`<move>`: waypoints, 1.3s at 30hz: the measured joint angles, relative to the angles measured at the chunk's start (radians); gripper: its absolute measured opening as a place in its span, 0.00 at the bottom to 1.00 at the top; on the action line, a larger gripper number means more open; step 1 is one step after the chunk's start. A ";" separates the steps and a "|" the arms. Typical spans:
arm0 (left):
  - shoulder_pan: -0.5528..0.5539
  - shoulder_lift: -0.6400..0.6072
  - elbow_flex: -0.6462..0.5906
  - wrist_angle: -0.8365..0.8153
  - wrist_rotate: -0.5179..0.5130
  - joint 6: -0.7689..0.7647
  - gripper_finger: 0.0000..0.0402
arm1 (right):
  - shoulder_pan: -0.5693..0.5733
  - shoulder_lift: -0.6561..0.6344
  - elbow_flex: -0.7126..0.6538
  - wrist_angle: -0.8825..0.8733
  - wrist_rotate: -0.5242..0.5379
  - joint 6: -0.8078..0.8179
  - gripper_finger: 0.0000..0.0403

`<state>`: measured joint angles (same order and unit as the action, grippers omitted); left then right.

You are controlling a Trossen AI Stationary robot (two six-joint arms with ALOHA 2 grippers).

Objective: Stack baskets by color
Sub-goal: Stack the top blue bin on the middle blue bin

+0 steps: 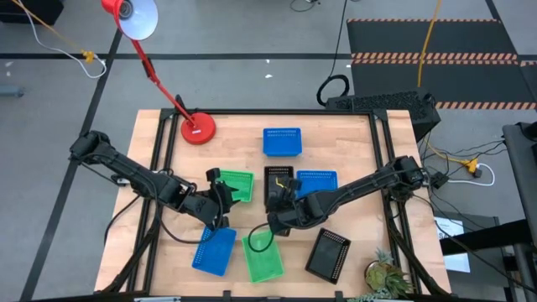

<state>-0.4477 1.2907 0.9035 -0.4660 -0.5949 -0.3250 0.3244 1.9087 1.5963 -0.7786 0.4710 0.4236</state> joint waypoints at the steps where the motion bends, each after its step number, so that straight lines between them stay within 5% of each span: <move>1: 0.000 0.000 0.000 0.000 0.000 -0.002 0.38 | 0.001 0.000 0.000 -0.003 -0.008 -0.002 0.24; 14: 0.009 0.000 -0.030 0.019 0.000 -0.041 0.38 | 0.043 -0.029 -0.036 -0.203 -0.029 -0.037 0.17; 26: 0.009 0.154 -0.025 0.275 0.018 0.062 0.38 | 0.070 -0.116 -0.273 -0.037 -0.065 -0.022 0.06; 39: -0.027 0.130 -0.012 0.117 0.016 -0.012 0.38 | 0.023 -0.116 -0.371 0.100 -0.081 -0.094 0.04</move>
<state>-0.4742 1.4204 0.8913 -0.3485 -0.5790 -0.3373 0.3472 1.7927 1.2249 -0.6783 0.3898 0.3296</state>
